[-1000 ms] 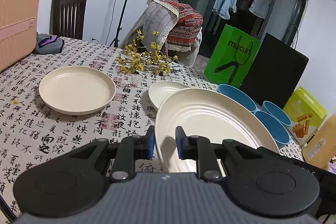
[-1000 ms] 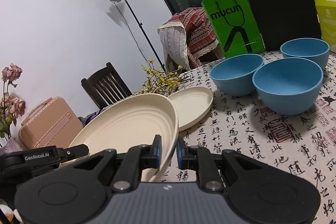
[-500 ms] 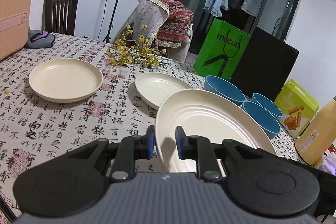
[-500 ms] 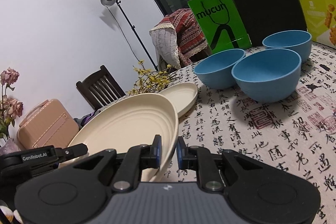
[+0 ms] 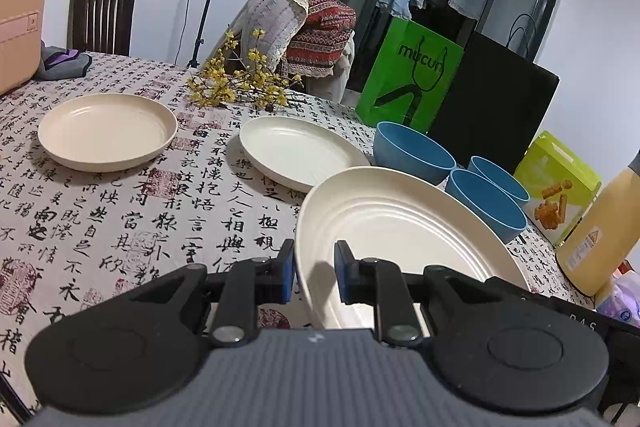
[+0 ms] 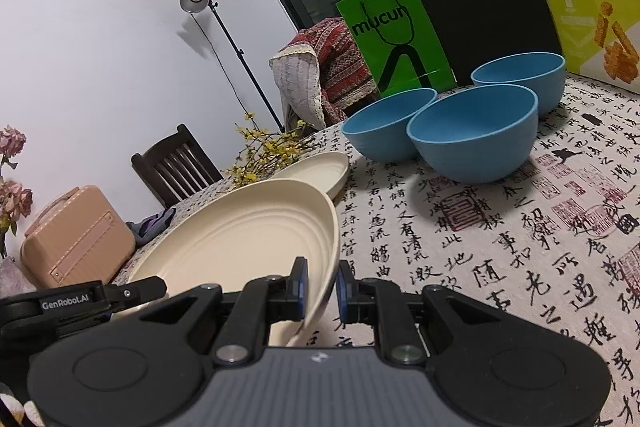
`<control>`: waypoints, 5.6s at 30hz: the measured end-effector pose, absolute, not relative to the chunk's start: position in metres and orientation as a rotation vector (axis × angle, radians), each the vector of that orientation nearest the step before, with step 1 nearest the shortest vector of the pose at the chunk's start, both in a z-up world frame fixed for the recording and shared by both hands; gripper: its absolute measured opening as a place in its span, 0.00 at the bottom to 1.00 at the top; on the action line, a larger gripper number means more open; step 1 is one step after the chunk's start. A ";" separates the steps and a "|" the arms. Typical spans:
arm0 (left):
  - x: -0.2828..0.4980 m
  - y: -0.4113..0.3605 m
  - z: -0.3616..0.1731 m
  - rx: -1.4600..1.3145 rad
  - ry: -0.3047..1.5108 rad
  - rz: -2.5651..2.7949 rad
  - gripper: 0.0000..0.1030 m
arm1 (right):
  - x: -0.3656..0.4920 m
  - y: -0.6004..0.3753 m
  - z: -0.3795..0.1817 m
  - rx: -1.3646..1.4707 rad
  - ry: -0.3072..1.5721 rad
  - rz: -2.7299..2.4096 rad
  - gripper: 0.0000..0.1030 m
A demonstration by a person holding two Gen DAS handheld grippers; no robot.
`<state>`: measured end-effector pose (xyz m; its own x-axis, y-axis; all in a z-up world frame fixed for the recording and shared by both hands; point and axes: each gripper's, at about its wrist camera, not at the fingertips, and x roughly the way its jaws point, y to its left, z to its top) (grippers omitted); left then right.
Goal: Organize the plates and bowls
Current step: 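Lower the held cream plate with both grippers onto the tablecloth, then open both grippers to release the cream plate rim, then pull both grippers back up away from the placed cream plate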
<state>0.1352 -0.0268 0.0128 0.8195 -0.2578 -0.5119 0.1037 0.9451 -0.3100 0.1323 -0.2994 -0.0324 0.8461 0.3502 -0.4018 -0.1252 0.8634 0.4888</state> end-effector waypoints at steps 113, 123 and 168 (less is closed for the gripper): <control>0.100 -0.061 -0.020 -0.136 0.505 -0.191 0.94 | 0.097 -0.327 -0.068 0.435 0.486 0.161 0.61; 0.087 -0.055 -0.009 -0.114 0.415 -0.171 1.00 | 0.085 -0.319 -0.053 0.389 0.432 0.161 0.86; 0.045 0.012 -0.004 -0.128 0.338 -0.004 1.00 | 0.051 -0.324 -0.045 0.337 0.373 0.123 1.00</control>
<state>0.0449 0.0116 -0.0042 0.9435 -0.0252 -0.3303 -0.0177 0.9919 -0.1261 0.0509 -0.3239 -0.0447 0.9246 0.1794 -0.3362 -0.0564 0.9369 0.3449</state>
